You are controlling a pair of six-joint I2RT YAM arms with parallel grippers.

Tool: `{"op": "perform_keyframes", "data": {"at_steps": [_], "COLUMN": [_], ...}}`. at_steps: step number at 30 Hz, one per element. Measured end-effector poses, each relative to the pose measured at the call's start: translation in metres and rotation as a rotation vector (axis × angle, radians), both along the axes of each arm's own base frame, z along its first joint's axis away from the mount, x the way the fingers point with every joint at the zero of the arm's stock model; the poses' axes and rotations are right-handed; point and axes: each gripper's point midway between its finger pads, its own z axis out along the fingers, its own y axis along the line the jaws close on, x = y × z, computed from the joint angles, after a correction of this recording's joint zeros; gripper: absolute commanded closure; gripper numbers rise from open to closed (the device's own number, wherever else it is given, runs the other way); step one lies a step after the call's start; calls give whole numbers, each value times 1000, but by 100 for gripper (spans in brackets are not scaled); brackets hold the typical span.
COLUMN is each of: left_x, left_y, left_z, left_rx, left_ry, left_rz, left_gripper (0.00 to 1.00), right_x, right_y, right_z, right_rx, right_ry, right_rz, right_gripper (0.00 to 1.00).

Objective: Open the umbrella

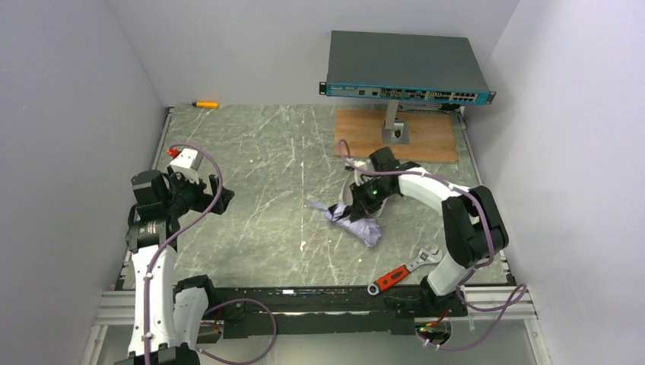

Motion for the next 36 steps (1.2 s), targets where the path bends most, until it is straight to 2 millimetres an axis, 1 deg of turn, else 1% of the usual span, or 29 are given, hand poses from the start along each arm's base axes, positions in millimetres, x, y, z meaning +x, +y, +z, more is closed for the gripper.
{"op": "perform_keyframes", "data": {"at_steps": [2, 4, 5, 6, 7, 8, 9, 10, 12, 16, 17, 20, 22, 24, 26, 28, 30, 33, 36], "left_x": [3, 7, 9, 10, 11, 11, 11, 10, 6, -8, -13, -30, -40, -52, -62, -71, -77, -75, -67], "left_y": [0, 1, 1, 1, 0, -1, -4, -7, -15, -34, -40, -63, -79, -97, -111, -122, -133, -146, -159], "left_z": [-4, -5, -5, -5, -5, -4, -2, 1, 9, 24, 26, 30, 33, 39, 45, 52, 59, 63, 57], "left_rx": [-12, -14, -14, -14, -14, -11, -11, -7, 7, 70, 85, 123, 153, 205, 273, 349, 432, 557, 661], "left_ry": [16, 16, 15, 14, 14, 10, 3, -9, -46, -150, -170, -225, -263, -330, -410, -493, -587, -679, -704], "left_rz": [4, 4, -1, -5, -14, -28, -53, -82, -150, -330, -377, -532, -624, -728, -808, -873, -937, -1005, -1079], "left_gripper": [0, 0, 0, 0, 0, 0, 0, 0, 0, 0, 0, 0, 0, 0, 0, 0, 0, 2, 6], "right_x": [20, 44, 50, 55, 55, 52, 47, 42, 32, 19, 11, -15, -31, -37, -34, -30, -28, -27, -23], "right_y": [-20, -51, -60, -71, -78, -81, -79, -75, -58, -5, 15, 61, 82, 93, 100, 105, 110, 119, 127], "right_z": [1, 3, 3, 4, 6, 8, 13, 19, 42, 105, 125, 161, 175, 182, 183, 174, 161, 145, 142], "right_rx": [-47, -98, -111, -124, -128, -128, -115, -92, -15, 153, 197, 289, 334, 360, 377, 382, 384, 382, 392], "right_ry": [-37, -75, -85, -91, -89, -85, -77, -71, -81, -215, -268, -343, -358, -353, -329, -287, -219, -108, -56], "right_rz": [-50, -124, -143, -163, -174, -170, -160, -147, -108, 17, 83, 247, 327, 359, 360, 357, 357, 370, 386], "right_gripper": [100, 100, 100, 100, 100, 100, 100, 100, 100, 100, 100, 100, 100, 100, 100, 100, 100, 100, 100]}}
